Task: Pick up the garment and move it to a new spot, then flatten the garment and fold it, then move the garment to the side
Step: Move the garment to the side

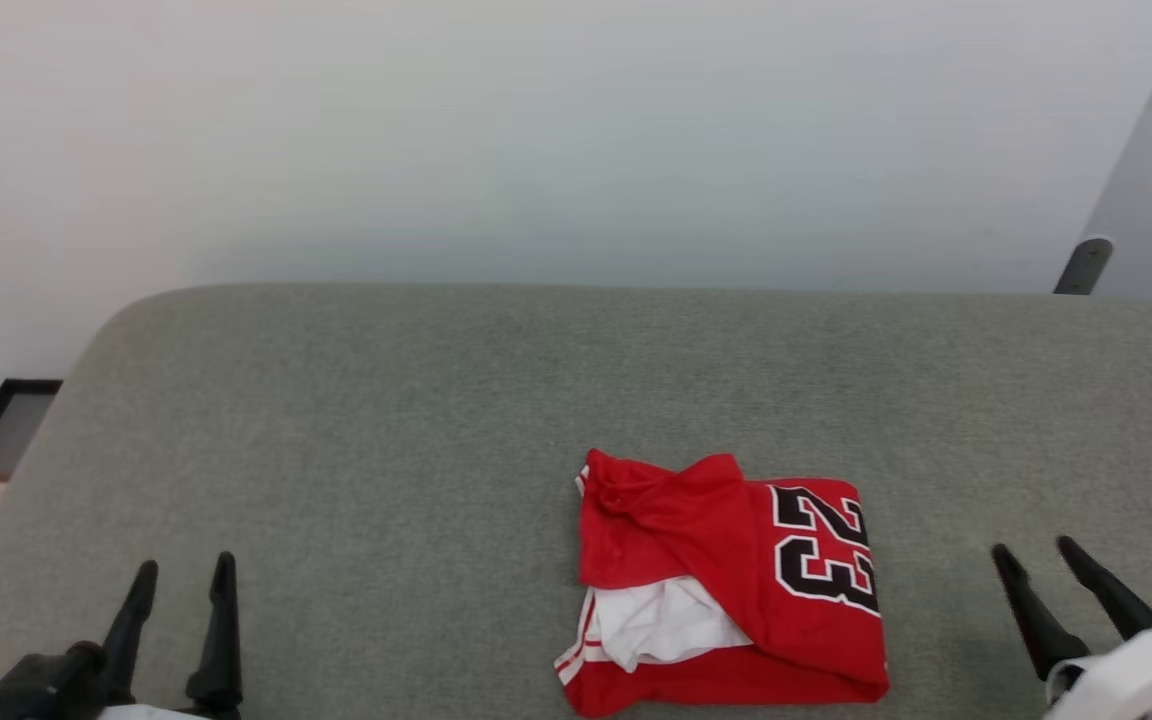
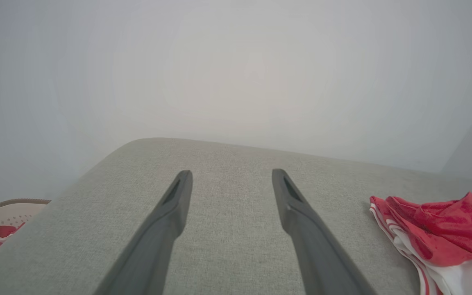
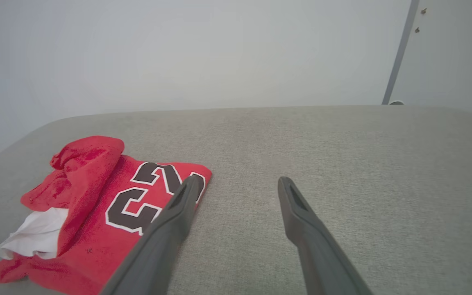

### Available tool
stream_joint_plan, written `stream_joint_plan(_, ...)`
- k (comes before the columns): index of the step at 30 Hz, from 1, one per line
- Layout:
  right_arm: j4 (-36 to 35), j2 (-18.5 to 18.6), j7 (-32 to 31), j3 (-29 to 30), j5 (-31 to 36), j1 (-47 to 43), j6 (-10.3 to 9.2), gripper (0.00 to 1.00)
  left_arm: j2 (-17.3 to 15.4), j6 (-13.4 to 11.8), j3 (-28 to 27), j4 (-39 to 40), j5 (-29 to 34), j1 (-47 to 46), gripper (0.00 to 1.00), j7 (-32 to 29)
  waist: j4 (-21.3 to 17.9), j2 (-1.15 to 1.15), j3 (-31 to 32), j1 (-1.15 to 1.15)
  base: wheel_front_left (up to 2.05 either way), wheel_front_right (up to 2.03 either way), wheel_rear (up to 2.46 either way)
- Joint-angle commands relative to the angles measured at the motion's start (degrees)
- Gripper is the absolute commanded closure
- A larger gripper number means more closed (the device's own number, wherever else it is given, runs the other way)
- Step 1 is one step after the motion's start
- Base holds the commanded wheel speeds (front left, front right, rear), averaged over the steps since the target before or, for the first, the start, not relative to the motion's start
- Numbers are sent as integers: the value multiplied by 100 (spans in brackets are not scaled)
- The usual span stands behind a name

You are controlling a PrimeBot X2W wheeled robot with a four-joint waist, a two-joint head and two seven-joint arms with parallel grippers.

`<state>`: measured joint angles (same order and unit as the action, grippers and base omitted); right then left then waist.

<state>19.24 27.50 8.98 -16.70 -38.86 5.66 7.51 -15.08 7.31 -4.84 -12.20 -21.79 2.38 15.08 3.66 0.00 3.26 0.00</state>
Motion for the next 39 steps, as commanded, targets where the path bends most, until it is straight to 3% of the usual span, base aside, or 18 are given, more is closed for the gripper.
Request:
stream_joint_plan(1, -15, -8, -72, -59, -13, 108, -4, 0, 19, 1, 1, -5, -37, 0, 0, 1, 99, 0, -41, 0, 0, 0, 0)
stream_joint_plan(17, 514, 130, -2013, -714, -273, 922, -4, 0, 213, 5, 528, -101, 28, -351, 0, -20, 1093, 0, -475, 0, 0, 0, 0)
stream_joint_plan(30, 1479, -180, -3622, -721, -214, 1306, -7, 0, 368, 15, 809, -365, -46, -808, 0, 7, 1479, 0, -973, 0, 0, 0, 0)
stream_joint_plan(31, 1498, -201, -3756, -776, -193, 1315, -7, 45, 375, 15, 805, -378, -49, -819, 0, 8, 1484, 0, -984, 0, 0, 0, 0)
stream_joint_plan(32, 1488, -215, -3858, -811, -193, 1328, -6, 100, 379, 15, 791, -382, -55, -830, 0, 5, 1485, 0, -996, 0, 0, 0, 0)
stream_joint_plan(39, 940, 118, -3937, -808, -21, 1677, -7, 100, 398, 17, 699, -333, 1, -900, 0, 8, 1396, 0, -1034, 0, 0, 0, 0)
